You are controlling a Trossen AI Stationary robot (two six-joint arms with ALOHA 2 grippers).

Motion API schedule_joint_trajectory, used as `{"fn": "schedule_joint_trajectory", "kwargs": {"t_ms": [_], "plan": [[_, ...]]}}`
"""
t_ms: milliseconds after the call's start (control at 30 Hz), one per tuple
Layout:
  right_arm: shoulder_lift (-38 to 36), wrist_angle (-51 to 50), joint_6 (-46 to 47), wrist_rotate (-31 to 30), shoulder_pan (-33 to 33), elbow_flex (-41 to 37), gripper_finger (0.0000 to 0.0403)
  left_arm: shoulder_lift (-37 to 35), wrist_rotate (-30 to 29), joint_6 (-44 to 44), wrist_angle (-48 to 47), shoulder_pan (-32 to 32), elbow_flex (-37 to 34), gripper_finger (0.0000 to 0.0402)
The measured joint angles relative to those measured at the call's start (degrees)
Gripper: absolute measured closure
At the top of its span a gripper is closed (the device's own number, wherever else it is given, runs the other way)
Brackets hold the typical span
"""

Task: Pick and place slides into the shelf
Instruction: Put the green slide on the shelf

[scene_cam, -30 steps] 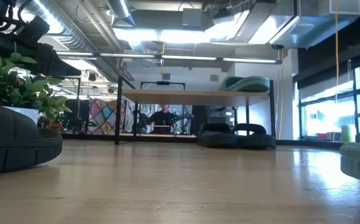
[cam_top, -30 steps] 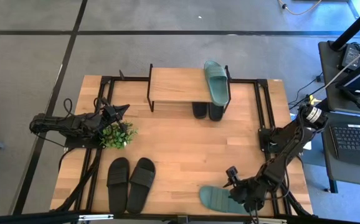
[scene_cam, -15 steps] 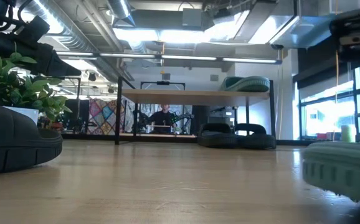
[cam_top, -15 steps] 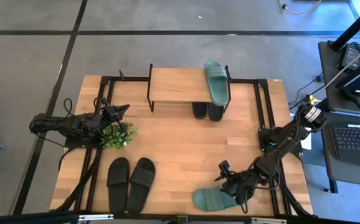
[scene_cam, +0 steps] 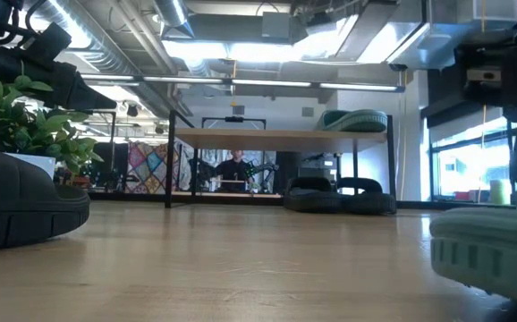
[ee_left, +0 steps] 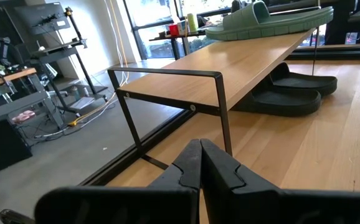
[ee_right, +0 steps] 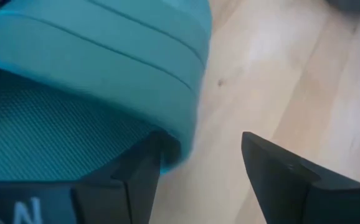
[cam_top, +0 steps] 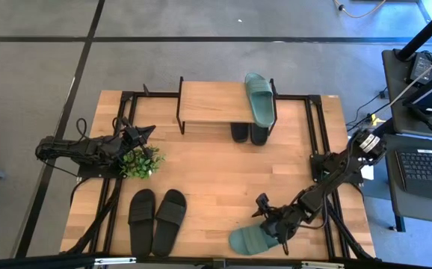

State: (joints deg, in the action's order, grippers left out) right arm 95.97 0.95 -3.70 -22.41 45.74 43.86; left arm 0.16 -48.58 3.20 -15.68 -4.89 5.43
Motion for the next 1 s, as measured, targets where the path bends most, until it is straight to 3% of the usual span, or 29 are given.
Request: {"fn": "schedule_joint_trajectory", "kwargs": {"t_ms": [133, 333, 633, 800, 1000], "plan": [[1.34, 2.82, -1.41, -0.03, 0.00, 0.07, 0.0180, -0.01, -0.01, 0.01, 0.00, -0.02, 0.00, 0.0401], [1.39, 2.67, 7.24, 0.11, 0.00, 0.07, 0.0180, 0.00, -0.02, 1.64, -0.02, -0.02, 0.00, 0.0401], [1.43, 2.99, 8.41, 0.13, 0.00, 0.07, 0.0180, 0.00, -0.02, 1.68, -0.02, -0.01, 0.00, 0.0401], [1.45, 3.50, 13.93, 0.15, 0.02, 0.07, 0.0180, -0.02, -0.02, 1.68, -0.02, 0.00, 0.00, 0.0401], [1.45, 3.50, 7.22, 0.09, -0.48, 0.07, 0.0180, -0.01, -0.04, 1.70, -0.02, -0.01, 0.01, 0.0401]]}}
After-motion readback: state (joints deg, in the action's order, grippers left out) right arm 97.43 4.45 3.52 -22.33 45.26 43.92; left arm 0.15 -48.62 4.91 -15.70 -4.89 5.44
